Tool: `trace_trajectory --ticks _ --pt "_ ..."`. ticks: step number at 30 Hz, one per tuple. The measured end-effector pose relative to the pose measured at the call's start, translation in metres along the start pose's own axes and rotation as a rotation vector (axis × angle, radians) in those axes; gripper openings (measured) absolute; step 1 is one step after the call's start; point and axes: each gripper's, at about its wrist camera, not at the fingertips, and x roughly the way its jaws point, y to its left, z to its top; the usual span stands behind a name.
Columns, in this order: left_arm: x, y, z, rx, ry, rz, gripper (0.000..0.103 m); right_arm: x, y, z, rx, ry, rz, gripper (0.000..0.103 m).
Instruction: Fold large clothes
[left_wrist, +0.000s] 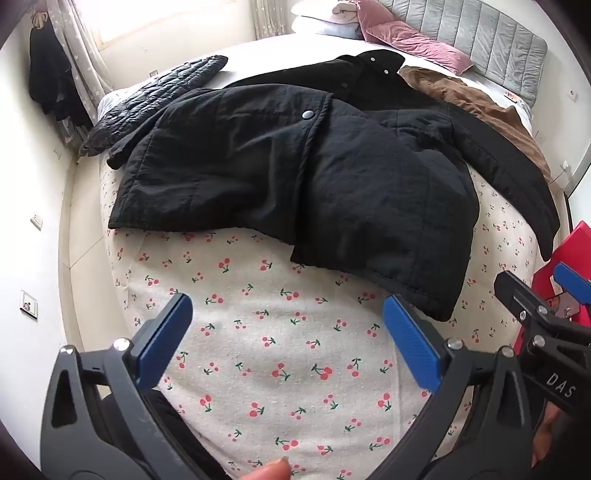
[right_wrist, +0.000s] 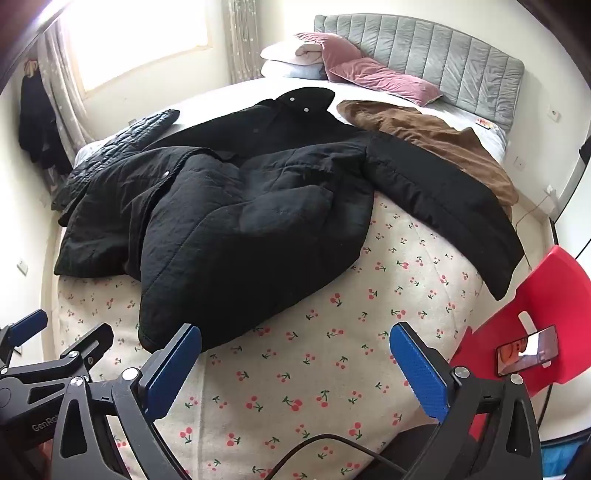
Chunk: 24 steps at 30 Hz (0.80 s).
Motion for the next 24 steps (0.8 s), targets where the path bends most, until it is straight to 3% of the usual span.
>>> trace_trajectory --ticks 24 --pt "0.006 0.008 0.0 -0.004 0.004 0.012 0.103 0.007 0.0 -0.003 0.004 0.009 0.004 0.103"
